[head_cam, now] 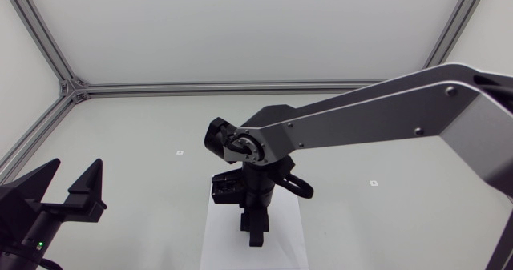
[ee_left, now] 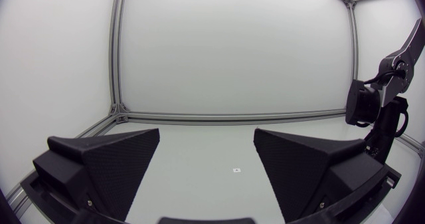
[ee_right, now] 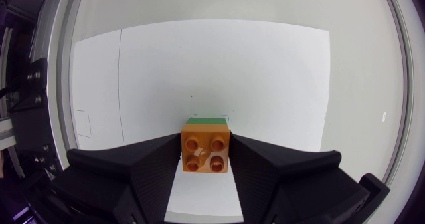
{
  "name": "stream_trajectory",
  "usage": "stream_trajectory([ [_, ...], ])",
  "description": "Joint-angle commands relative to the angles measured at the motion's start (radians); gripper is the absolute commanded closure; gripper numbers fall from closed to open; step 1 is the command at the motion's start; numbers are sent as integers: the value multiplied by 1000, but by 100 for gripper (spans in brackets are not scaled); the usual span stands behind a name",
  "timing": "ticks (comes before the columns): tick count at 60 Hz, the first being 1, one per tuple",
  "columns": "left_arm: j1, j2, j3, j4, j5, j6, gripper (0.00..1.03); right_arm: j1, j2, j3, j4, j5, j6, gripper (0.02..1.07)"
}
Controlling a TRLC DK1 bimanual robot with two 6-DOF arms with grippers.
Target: Pick up the orange 2x2 brick with the right arm and stack it on top of the green 2x2 brick in the center
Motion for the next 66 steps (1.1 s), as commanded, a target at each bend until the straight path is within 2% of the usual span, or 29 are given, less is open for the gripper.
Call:
stream_trajectory([
  [1, 7, -8, -41, -15, 4, 13, 4, 6, -2, -2, 2, -5, -8, 56],
  [66, 7, -8, -41, -15, 4, 13, 4, -7, 11, 8, 20, 1, 50, 56],
])
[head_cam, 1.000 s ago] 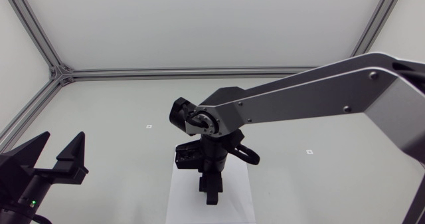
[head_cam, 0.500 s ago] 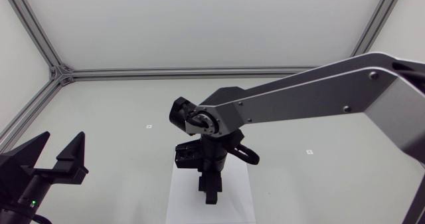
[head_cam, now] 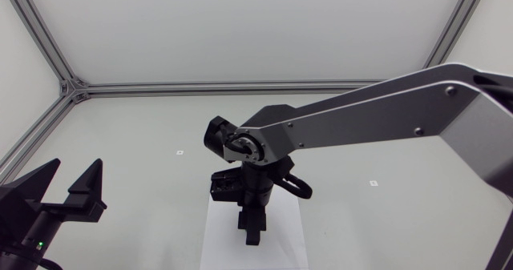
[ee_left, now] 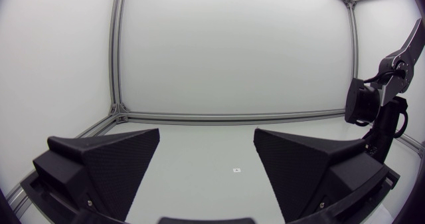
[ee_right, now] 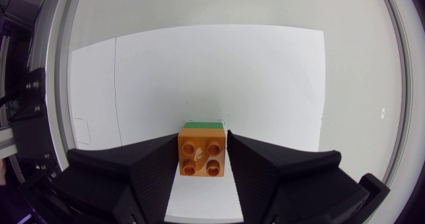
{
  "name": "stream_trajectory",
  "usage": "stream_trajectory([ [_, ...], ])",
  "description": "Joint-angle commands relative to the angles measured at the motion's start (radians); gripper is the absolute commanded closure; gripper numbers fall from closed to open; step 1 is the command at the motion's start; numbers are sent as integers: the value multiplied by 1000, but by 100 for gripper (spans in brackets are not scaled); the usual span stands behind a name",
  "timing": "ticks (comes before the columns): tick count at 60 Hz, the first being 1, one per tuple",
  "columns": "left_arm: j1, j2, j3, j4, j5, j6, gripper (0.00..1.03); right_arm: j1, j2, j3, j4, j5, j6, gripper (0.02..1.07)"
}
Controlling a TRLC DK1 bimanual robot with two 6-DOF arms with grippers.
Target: Pick up the orange 2x2 brick with the right arm and stack it on top of the green 2x2 brick in the center
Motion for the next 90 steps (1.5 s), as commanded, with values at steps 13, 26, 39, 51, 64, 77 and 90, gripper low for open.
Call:
stream_trajectory([
  [13, 7, -8, -41, -15, 4, 13, 4, -7, 6, 15, -5, 4, 16, 47],
  [26, 7, -8, -41, -15, 4, 13, 4, -7, 6, 20, -7, 4, 17, 23],
  [39, 7, -8, -41, -15, 6, 13, 4, -7, 8, 23, -8, 4, 20, 11],
  [51, 7, -8, -41, -15, 4, 13, 4, -10, 1, 38, -44, 4, 20, 7],
  [64, 7, -8, -41, -15, 4, 13, 4, -24, -66, 46, -76, 4, 28, 7],
  [77, 7, -8, -41, -15, 4, 13, 4, -21, -161, 47, -114, 1, 59, 7],
  [90, 7, -8, -41, -15, 4, 13, 4, -27, -315, 40, -174, 0, 126, 7],
])
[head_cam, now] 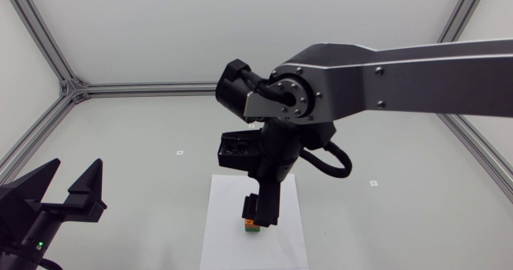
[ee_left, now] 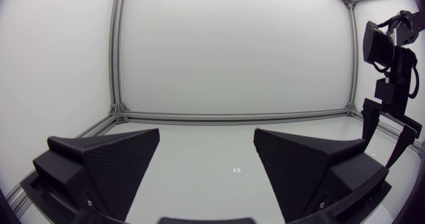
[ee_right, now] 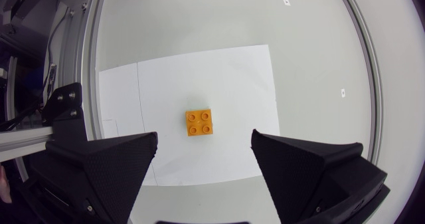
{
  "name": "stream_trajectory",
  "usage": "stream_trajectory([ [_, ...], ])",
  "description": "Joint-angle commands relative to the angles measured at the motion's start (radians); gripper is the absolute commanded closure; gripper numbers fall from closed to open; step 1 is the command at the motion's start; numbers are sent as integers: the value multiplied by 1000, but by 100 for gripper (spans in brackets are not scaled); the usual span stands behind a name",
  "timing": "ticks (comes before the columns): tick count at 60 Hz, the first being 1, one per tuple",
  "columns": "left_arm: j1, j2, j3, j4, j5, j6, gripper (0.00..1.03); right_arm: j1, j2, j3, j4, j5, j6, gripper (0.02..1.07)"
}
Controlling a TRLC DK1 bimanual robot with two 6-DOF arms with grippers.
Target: Pick up the orange 2x2 brick with the right arm and stack it on top of the green 2x2 brick in the center
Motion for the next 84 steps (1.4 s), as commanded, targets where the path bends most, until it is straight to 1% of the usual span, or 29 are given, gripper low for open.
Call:
stream_trajectory([
  [1, 7, -8, -41, -13, 4, 13, 4, -11, -70, 6, -32, 2, 50, 7],
  [12, 7, -8, -41, -15, 4, 13, 4, -103, -259, -54, -39, 2, 102, 7],
  [33, 7, -8, -41, -15, 4, 13, 4, -417, -549, -206, -36, -40, 120, 7],
  [38, 7, -8, -41, -15, 4, 13, 4, -488, -625, -263, -7, -41, 124, 7],
  [46, 7, -8, -41, -13, 4, 13, 4, -600, -711, -346, 37, -75, 133, 7],
  [54, 7, -8, -41, -15, 4, 13, 4, -666, -811, -438, 76, -81, 145, 7],
  [71, 7, -8, -41, -13, 6, 13, 4, -776, -1053, -550, 108, -71, 188, 7],
  [77, 7, -8, -41, -15, 4, 13, 4, -809, -1145, -600, 152, -63, 180, 7],
  [81, 7, -8, -41, -15, 4, 13, 4, -813, -1205, -648, 201, -25, 189, 7],
  [84, 7, -8, -41, -13, 4, 13, 4, -832, -1234, -681, 240, -21, 205, 7],
])
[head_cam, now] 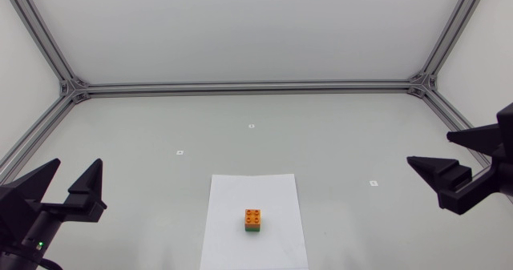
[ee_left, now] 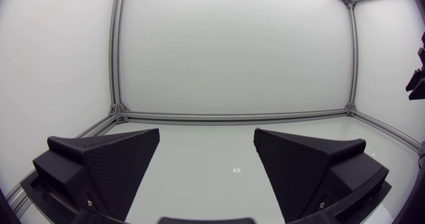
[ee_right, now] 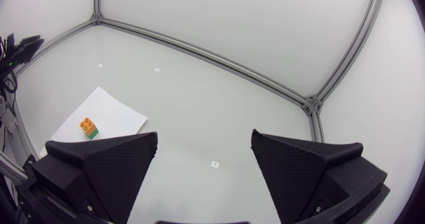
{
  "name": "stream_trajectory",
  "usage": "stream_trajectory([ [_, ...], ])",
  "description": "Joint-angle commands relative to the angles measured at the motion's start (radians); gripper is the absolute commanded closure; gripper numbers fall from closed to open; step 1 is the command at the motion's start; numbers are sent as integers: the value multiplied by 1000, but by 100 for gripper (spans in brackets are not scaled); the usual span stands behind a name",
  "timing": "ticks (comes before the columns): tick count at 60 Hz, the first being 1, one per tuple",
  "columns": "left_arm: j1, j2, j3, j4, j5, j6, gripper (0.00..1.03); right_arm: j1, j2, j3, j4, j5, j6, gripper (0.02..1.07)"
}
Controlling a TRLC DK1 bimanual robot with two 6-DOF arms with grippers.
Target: Pick up the orange 2x2 brick with the right arm and stack it on top of the green 2x2 brick in the center
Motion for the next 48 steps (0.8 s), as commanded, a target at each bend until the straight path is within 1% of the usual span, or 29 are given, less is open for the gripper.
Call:
stream_trajectory([
  [1, 7, -8, -41, -15, 4, 13, 4, -31, -56, -74, 53, 11, 37, 7],
  [14, 7, -8, -41, -13, 6, 13, 4, -129, -175, -259, 266, 2, 78, 7],
  [48, 7, -8, -41, -15, 4, 13, 4, -78, -400, -568, 593, 90, 268, 7],
])
